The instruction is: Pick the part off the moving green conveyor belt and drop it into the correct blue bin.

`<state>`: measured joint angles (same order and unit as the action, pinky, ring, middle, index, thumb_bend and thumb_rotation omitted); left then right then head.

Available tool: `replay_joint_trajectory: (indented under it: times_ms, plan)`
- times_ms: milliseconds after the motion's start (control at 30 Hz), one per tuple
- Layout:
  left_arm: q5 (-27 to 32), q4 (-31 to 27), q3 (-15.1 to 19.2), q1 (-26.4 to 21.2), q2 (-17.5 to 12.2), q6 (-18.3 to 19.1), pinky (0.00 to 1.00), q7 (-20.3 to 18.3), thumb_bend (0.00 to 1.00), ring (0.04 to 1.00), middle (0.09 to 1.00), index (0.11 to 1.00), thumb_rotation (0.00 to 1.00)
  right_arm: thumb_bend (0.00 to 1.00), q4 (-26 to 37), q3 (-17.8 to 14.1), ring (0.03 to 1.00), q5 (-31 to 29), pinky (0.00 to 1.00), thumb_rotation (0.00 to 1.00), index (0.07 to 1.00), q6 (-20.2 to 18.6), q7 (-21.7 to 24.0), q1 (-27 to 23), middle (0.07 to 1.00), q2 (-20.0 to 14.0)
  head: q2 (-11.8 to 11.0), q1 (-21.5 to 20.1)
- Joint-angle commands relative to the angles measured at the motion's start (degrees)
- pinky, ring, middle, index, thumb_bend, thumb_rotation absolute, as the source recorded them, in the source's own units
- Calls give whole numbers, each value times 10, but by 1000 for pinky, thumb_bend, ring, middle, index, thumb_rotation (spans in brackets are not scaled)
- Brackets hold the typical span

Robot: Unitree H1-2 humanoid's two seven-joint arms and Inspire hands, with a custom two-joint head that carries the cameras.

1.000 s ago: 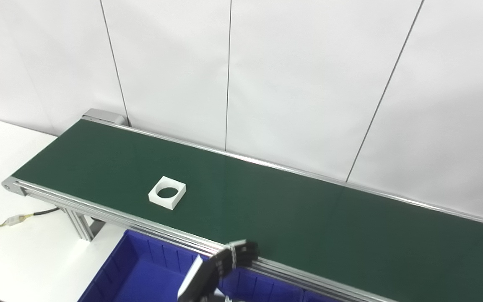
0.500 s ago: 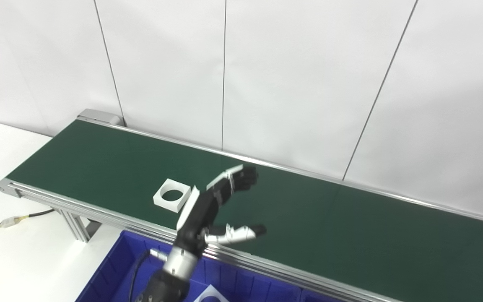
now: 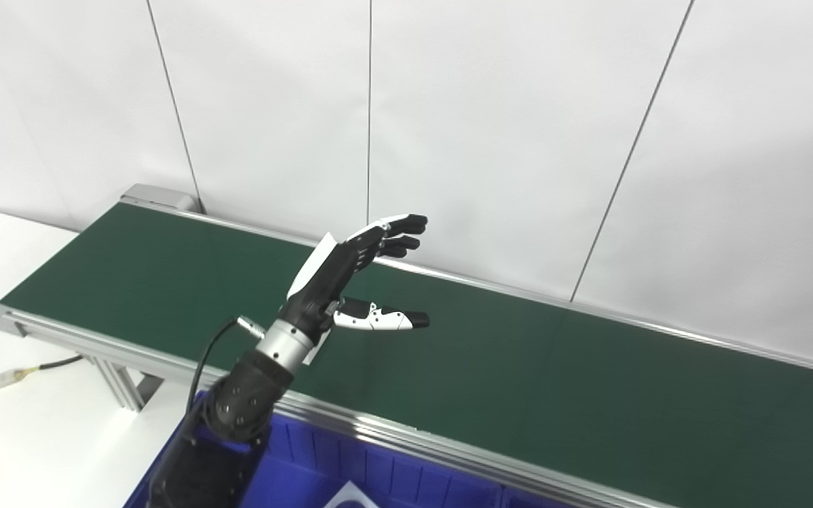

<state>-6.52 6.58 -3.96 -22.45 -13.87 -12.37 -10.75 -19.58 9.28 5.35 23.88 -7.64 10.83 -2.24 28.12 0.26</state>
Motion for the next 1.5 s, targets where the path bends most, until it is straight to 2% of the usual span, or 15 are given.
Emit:
replay_joint_trajectory:
  times_ms: [0, 233, 267, 400, 467, 500, 600, 733, 800, 867, 933, 1033, 1200, 1333, 1467]
  plan:
    - [-16, 12, -5, -38, -16, -7, 753, -7, 718, 817, 867, 845, 103, 681, 9, 1, 680, 4, 603, 8, 805, 30, -2, -7, 764, 1, 1, 1]
    - [-133, 81, -34, -82, -52, -11, 759, 23, 748, 849, 877, 849, 180, 688, 11, 0, 682, 5, 602, 3, 803, 30, -6, -5, 760, 1, 4, -3]
    - [-152, 87, -41, -86, -58, -3, 755, 22, 751, 850, 877, 850, 186, 687, 11, 0, 683, 6, 603, 4, 805, 30, -7, -5, 761, 1, 4, -5]
    - [-198, 103, -63, -97, -80, 20, 725, 5, 785, 867, 888, 860, 132, 697, 12, 0, 685, 4, 610, 27, 798, 30, -8, -4, 762, 3, 6, -12]
    - [-215, 117, -76, -101, -92, 20, 749, -2, 794, 880, 896, 865, 114, 701, 12, 1, 683, 7, 609, 27, 796, 30, -11, -5, 758, 3, 8, -14]
    - [-221, 124, -82, -103, -97, 19, 831, -4, 807, 908, 905, 869, 93, 701, 12, 1, 679, 8, 601, 35, 801, 30, -12, -5, 757, 2, 8, -14]
    - [-233, 149, -94, -112, -109, 16, 967, -10, 836, 949, 919, 874, 67, 706, 9, 0, 678, 8, 598, 37, 802, 30, -13, -5, 755, 4, 8, -16]
    - [-246, 171, -105, -122, -123, 10, 999, -11, 867, 954, 923, 874, 44, 707, 10, 1, 680, 9, 602, 29, 804, 30, -15, -3, 755, 5, 10, -19]
    - [-243, 177, -107, -127, -129, 1, 1000, -19, 885, 951, 924, 879, 54, 708, 10, 1, 680, 6, 606, 34, 801, 30, -14, -3, 754, 6, 11, -20]
    - [-238, 169, -116, -134, -143, 23, 1000, -64, 896, 981, 960, 917, 92, 708, 12, 1, 682, 7, 610, 34, 802, 30, -14, -1, 755, 7, 13, -23]
    - [-243, 163, -124, -138, -153, 36, 1000, -87, 916, 996, 978, 939, 111, 704, 13, 2, 681, 9, 609, 32, 804, 30, -15, 1, 755, 7, 13, -25]
    - [-258, 174, -131, -142, -158, 32, 1000, -85, 947, 1000, 978, 935, 97, 699, 13, 3, 686, 8, 610, 25, 811, 30, -12, 2, 763, 5, 14, -26]
    - [-324, 195, -161, -153, -161, 30, 1000, -60, 966, 991, 957, 893, 58, 701, 15, 6, 679, 8, 598, 39, 810, 30, -13, 2, 764, 4, 15, -28]
    - [-356, 213, -186, -162, -160, 40, 1000, -72, 962, 1000, 963, 888, 58, 705, 18, 6, 679, 9, 600, 44, 813, 30, -13, 4, 762, 5, 17, -32]
    - [-363, 228, -199, -168, -153, 47, 1000, -83, 968, 1000, 963, 882, 69, 709, 19, 4, 679, 6, 604, 45, 814, 30, -11, 7, 763, 6, 19, -33]
